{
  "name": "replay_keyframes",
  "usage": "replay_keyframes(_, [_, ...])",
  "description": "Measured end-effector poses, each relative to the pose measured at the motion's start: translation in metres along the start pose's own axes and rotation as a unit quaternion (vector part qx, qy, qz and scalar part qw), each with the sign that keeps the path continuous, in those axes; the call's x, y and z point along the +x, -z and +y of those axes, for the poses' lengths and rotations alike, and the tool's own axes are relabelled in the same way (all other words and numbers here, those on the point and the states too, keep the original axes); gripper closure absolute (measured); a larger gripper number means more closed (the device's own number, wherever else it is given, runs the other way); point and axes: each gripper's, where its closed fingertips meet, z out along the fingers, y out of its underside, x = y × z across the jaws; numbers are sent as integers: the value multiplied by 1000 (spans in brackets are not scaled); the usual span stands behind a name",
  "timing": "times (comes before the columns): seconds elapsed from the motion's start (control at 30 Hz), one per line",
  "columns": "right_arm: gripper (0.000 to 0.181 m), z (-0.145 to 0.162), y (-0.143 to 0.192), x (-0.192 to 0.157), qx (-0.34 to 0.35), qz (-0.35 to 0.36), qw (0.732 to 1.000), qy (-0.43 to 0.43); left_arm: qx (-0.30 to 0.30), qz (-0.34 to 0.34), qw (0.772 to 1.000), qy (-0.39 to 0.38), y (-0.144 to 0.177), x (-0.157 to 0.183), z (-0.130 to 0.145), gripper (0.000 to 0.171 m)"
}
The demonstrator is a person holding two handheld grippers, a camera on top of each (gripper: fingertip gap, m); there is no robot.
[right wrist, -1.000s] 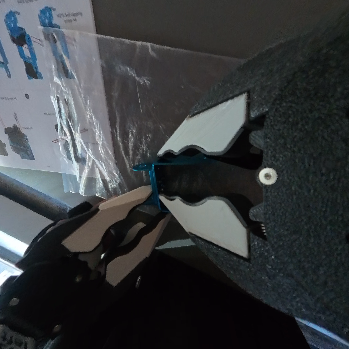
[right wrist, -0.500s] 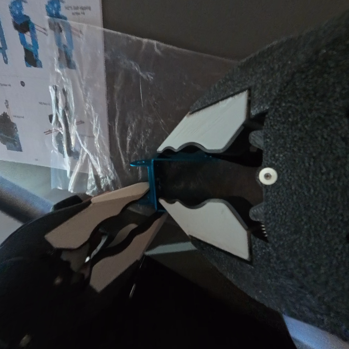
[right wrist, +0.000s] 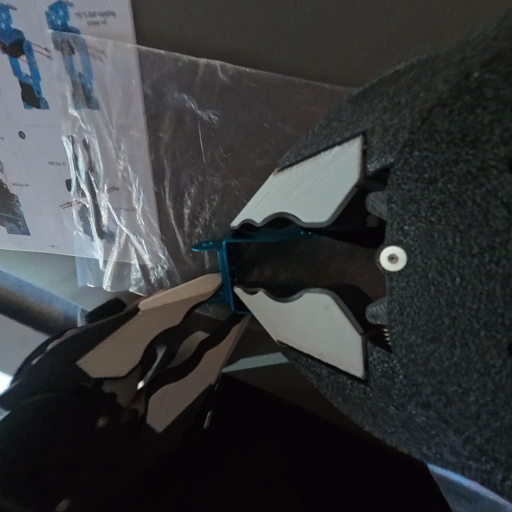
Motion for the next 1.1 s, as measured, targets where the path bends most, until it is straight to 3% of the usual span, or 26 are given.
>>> replay_keyframes(0.1, [136,0,2,-4,18,-41,999,-28,0,2,1000,-3,0,1,0,144])
replay_keyframes(0.27, [143,3,-2,1,-16,24,999,24,0,0,1000,-3,0,1,0,144])
replay_keyframes(0.43, [142,0,2,-1,21,-45,998,-39,0,2,1000,-4,-1,1,0,144])
replay_keyframes(0.6, [145,3,-3,2,-18,43,997,54,0,-1,1000,-3,0,0,0,145])
replay_keyframes(0.83, [139,-1,0,-3,20,-38,999,-27,4,10,1000,11,1,0,-1,145])
replay_keyframes(1.1, [143,1,1,-1,15,-28,999,-23,0,-6,1000,-10,0,1,0,145])
